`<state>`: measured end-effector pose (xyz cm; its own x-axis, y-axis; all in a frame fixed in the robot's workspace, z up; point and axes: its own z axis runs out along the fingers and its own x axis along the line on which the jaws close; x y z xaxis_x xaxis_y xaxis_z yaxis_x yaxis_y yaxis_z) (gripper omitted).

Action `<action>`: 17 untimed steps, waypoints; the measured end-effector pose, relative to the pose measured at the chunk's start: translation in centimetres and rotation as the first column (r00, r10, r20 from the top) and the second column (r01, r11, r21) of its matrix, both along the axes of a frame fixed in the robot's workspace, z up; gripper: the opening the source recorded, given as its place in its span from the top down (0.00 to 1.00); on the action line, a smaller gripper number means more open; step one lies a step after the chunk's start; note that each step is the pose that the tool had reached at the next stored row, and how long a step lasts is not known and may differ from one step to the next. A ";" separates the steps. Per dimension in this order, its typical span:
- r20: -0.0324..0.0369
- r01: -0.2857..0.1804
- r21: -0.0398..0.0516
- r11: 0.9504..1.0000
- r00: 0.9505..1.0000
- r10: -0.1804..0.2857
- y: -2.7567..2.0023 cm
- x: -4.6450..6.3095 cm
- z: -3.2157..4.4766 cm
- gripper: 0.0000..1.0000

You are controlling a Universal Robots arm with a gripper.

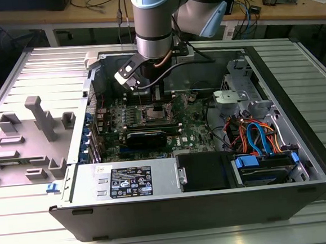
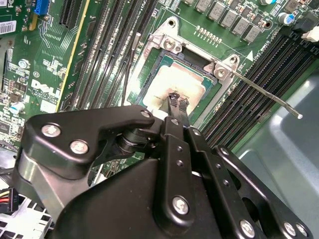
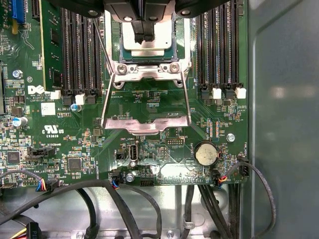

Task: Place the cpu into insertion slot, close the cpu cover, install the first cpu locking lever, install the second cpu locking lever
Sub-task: 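Close the cpu cover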

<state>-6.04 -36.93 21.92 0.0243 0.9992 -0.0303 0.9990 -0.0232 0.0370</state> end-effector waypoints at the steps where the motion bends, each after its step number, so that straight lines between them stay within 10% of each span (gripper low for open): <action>1: 0.000 0.000 0.000 1.000 1.000 0.000 0.00 0.0 0.00 0.89; 17: 0.000 0.000 0.000 1.000 1.000 0.000 0.00 0.0 2.59 0.89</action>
<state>-6.04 -36.93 24.51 0.0244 0.9993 -0.0299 0.9990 -0.0233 0.0370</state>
